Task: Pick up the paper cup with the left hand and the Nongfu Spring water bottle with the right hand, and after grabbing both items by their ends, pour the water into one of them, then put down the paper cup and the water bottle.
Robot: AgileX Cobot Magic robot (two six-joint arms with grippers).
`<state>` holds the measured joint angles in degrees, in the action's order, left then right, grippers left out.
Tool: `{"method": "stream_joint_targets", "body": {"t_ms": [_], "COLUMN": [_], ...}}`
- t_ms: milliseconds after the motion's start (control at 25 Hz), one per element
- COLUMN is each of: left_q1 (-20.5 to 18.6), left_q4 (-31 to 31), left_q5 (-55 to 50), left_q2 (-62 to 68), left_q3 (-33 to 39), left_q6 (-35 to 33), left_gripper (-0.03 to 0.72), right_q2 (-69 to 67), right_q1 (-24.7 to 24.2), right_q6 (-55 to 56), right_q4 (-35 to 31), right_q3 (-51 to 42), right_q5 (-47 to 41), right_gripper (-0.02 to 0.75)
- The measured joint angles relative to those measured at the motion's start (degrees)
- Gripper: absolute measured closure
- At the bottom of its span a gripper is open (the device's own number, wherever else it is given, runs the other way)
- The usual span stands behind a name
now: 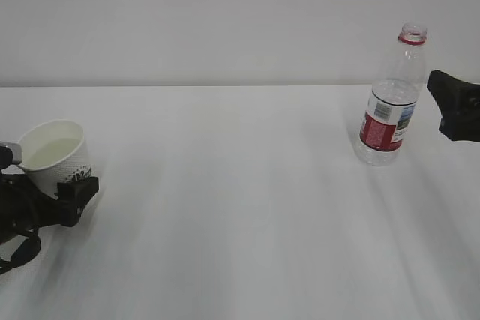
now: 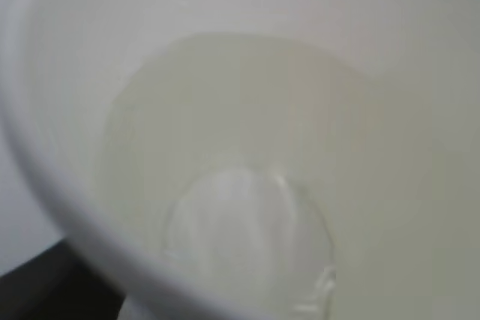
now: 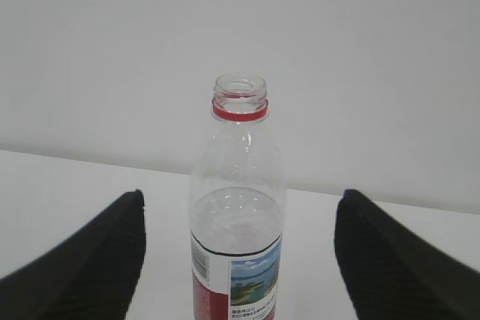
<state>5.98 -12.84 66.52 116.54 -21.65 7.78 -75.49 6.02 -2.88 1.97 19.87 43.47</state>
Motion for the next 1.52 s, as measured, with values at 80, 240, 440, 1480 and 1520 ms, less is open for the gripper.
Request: {"method": "stream_joint_targets", "body": {"t_ms": [80, 240, 440, 1480, 1520], "left_q1": [0.0, 0.0, 0.0, 0.0, 0.0], "left_q4": [0.0, 0.0, 0.0, -3.8, -3.7], "left_q5": [0.0, 0.0, 0.0, -0.2, -0.2], "left_q2": [0.0, 0.0, 0.0, -1.9, -2.5], "left_q3": [0.0, 0.0, 0.8, 2.8, 3.3], "left_q6": [-0.6, -0.6, -0.6, -0.3, -0.3], "left_gripper": [0.000, 0.008, 0.032, -0.004, -0.004], "right_q2": [0.0, 0.0, 0.0, 0.0, 0.0], "right_q1": [0.0, 0.0, 0.0, 0.0, 0.0], "right_q6": [0.0, 0.0, 0.0, 0.0, 0.0], "right_q4": [0.0, 0.0, 0.0, 0.0, 0.0], "right_q3": [0.0, 0.0, 0.0, 0.0, 0.0], "right_q5": [0.0, 0.0, 0.0, 0.0, 0.0], "right_gripper": [0.149, 0.149, 0.149, 0.149, 0.149]}}
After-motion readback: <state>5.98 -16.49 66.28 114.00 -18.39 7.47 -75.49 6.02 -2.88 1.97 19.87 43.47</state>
